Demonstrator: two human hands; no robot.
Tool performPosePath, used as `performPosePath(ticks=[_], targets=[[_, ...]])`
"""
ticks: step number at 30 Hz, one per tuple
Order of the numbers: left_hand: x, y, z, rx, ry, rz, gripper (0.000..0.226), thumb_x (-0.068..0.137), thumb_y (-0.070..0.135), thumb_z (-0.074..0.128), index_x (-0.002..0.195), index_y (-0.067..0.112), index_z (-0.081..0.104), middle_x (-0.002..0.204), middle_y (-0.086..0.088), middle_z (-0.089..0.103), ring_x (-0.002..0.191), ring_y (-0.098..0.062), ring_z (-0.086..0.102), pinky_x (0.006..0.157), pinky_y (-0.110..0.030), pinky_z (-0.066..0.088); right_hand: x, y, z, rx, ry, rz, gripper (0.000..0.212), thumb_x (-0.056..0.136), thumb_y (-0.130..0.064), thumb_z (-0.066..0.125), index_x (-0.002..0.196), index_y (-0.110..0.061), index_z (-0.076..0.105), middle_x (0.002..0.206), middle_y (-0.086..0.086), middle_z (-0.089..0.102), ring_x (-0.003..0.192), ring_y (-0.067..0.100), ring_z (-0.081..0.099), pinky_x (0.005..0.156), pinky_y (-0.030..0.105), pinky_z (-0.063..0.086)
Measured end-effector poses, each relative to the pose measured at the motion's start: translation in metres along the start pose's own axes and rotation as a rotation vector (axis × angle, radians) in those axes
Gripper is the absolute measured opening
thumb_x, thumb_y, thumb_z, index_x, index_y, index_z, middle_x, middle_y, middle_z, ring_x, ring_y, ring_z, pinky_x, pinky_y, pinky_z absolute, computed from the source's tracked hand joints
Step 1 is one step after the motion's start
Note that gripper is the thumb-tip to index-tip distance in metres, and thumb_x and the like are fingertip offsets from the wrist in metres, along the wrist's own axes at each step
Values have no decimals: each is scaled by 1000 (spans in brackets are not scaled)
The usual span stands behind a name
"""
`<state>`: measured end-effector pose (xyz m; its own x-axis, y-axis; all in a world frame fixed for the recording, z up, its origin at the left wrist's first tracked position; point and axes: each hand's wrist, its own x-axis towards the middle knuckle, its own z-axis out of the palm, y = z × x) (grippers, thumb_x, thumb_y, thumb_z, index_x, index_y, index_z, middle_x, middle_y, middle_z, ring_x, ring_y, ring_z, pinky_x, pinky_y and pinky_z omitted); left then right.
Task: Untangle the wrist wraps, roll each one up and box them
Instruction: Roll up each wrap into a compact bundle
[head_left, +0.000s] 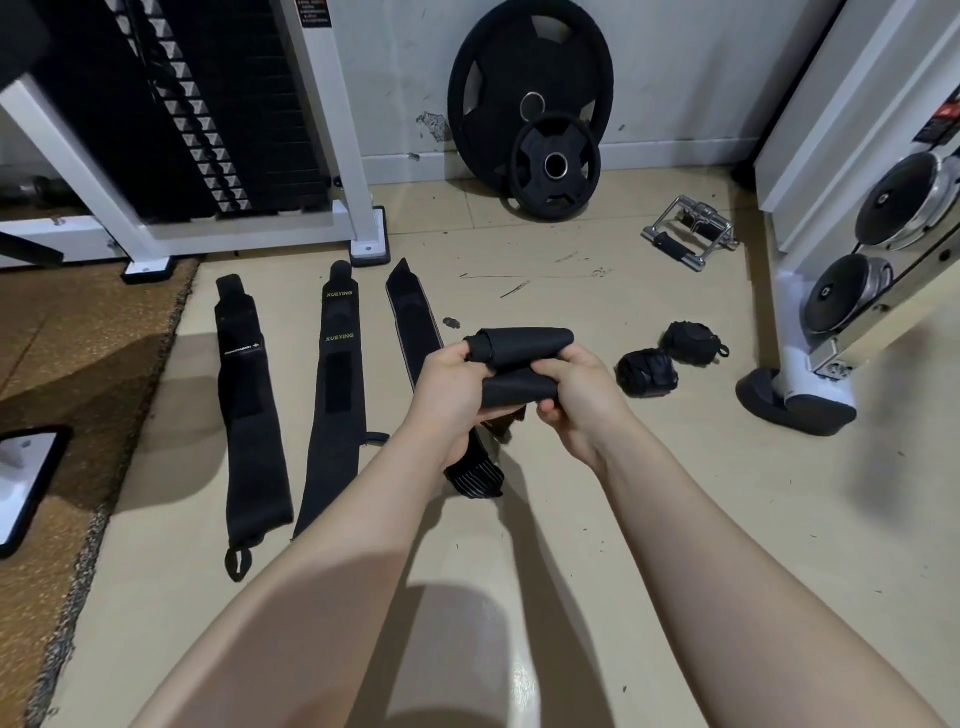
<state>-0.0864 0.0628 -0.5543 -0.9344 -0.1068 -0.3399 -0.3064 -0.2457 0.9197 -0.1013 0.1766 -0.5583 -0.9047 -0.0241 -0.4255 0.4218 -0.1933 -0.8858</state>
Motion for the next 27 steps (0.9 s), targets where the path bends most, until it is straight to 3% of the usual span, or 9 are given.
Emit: performPosePath(ticks=[4, 7, 11, 13, 15, 17, 21, 25, 27], targets=[[-3, -4, -6, -260, -246, -65, 21, 91, 2, 52, 111, 3, 60, 109, -18, 67, 98, -27, 69, 87, -35, 57, 1, -16, -5, -116, 88, -28, 30, 90, 6, 41, 77, -16, 55, 66, 3, 51, 52, 12, 41, 37, 15, 32], [-3, -9, -8, -144, -388, 28, 36, 83, -1, 63, 117, 7, 55, 117, -15, 64, 105, -25, 66, 94, -31, 52, 3, -27, -12, -180, 119, -22, 27, 87, 8, 41, 75, -13, 52, 65, 5, 49, 49, 13, 40, 36, 15, 32], [-4, -3, -5, -43, -208, 116, 22, 93, 1, 55, 107, 18, 57, 108, -9, 67, 92, -25, 71, 77, -27, 58, 2, -25, -17, -291, -37, -71, 28, 85, 6, 41, 77, -15, 59, 55, 0, 54, 41, 10, 41, 48, 23, 36], [-2, -1, -9, 11, -166, 131, 22, 93, 3, 56, 105, 21, 59, 106, -6, 68, 93, -24, 71, 77, -28, 58, 1, -22, -21, -255, -161, -145, 18, 82, -5, 46, 85, -13, 62, 66, 1, 59, 57, 14, 51, 58, 25, 39], [-1, 1, -14, 23, -126, 115, 23, 92, 3, 57, 103, 22, 63, 100, -1, 70, 92, -16, 69, 78, -25, 57, 3, -18, -27, -245, -284, -219, 32, 74, -15, 50, 101, -7, 65, 92, 5, 69, 84, 15, 62, 74, 22, 48], [-1, 3, -17, 52, -88, 90, 21, 91, 5, 58, 101, 23, 65, 95, 2, 71, 86, -10, 68, 70, -22, 55, 1, -15, -26, -281, -357, -279, 38, 80, -8, 56, 118, -2, 61, 112, 9, 69, 101, 14, 65, 85, 20, 51], [0, 8, -16, 96, -5, 66, 17, 89, 3, 60, 94, 17, 66, 88, -3, 66, 71, -13, 63, 48, -20, 47, -3, -12, -14, -290, -310, -315, 35, 88, 6, 56, 119, -11, 59, 108, 4, 68, 95, 12, 66, 82, 27, 54], [-1, 10, -9, 31, -1, 27, 22, 88, -5, 54, 95, 14, 64, 85, -7, 62, 64, -18, 58, 40, -20, 42, -2, -13, -5, -223, -203, -238, 31, 91, 3, 48, 100, -24, 60, 94, 2, 66, 86, 20, 61, 76, 39, 49], [-2, 11, -5, 0, 6, -7, 22, 89, -6, 51, 96, 12, 63, 83, -9, 62, 59, -21, 57, 39, -20, 40, -4, -14, -1, -168, -144, -157, 29, 92, 0, 45, 94, -25, 59, 89, 4, 63, 80, 23, 58, 66, 34, 48]])
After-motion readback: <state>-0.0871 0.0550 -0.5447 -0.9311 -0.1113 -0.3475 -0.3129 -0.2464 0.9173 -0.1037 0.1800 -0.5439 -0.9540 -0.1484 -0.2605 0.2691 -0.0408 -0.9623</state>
